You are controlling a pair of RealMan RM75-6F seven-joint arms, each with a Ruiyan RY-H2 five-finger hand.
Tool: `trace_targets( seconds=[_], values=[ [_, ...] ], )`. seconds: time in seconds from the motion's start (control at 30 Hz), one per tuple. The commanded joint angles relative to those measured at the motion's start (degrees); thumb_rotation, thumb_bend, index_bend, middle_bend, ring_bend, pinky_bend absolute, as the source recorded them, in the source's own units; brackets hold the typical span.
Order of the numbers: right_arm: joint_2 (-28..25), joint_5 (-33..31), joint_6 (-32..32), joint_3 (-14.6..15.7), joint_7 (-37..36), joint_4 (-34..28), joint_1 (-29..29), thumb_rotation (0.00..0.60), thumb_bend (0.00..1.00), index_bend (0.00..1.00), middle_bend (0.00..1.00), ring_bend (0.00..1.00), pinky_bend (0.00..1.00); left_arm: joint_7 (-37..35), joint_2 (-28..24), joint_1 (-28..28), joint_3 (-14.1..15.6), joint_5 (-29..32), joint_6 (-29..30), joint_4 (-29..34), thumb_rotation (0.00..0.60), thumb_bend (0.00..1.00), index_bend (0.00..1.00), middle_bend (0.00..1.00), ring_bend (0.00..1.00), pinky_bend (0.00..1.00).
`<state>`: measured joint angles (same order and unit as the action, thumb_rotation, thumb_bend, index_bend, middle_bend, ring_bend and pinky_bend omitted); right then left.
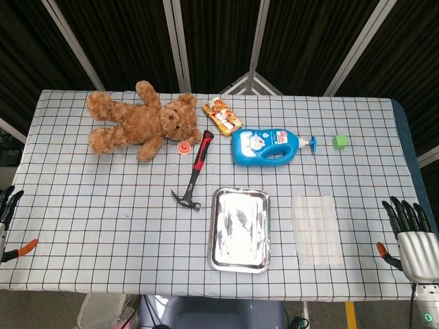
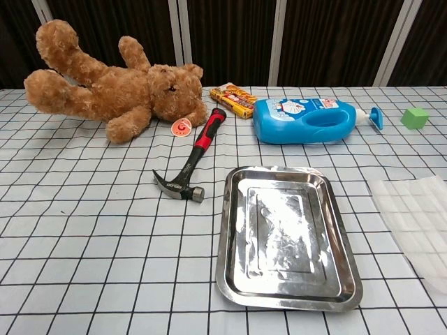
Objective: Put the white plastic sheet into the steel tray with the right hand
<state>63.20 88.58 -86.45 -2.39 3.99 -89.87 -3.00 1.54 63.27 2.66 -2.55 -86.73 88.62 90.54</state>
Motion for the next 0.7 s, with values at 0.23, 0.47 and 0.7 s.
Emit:
trace_targets(
  seconds=[0.23,0.47,0.7],
  values=[
    [-0.14,0.19,0.05,0.22,0.04,0.03,0.06,0.600,0.35,0.00,0.00,0.00,0.00,0.42,0.07,-0.09,0.05,-0.19,0.28,0.28,0.600,0.00,0.00,0.00,0.00,0.00],
    [0.45,2.58,1.55,2.62,2.06,-1.28,0.06,0.600,0.35,0.00,0.00,0.00,0.00,0.51,0.19,-0.06,0.06,-0.24,0.27,0.13,0.600,0.00,0.00,0.00,0.00,0.00],
    [4.33,3.86,5.54,5.84,10.68,-3.37,0.03,0.600,0.35,0.00,0.00,0.00,0.00,0.29,0.11,0.07,0.00,-0.14,0.05,0.15,0.600,0.00,0.00,0.00,0.00,0.00]
  ],
)
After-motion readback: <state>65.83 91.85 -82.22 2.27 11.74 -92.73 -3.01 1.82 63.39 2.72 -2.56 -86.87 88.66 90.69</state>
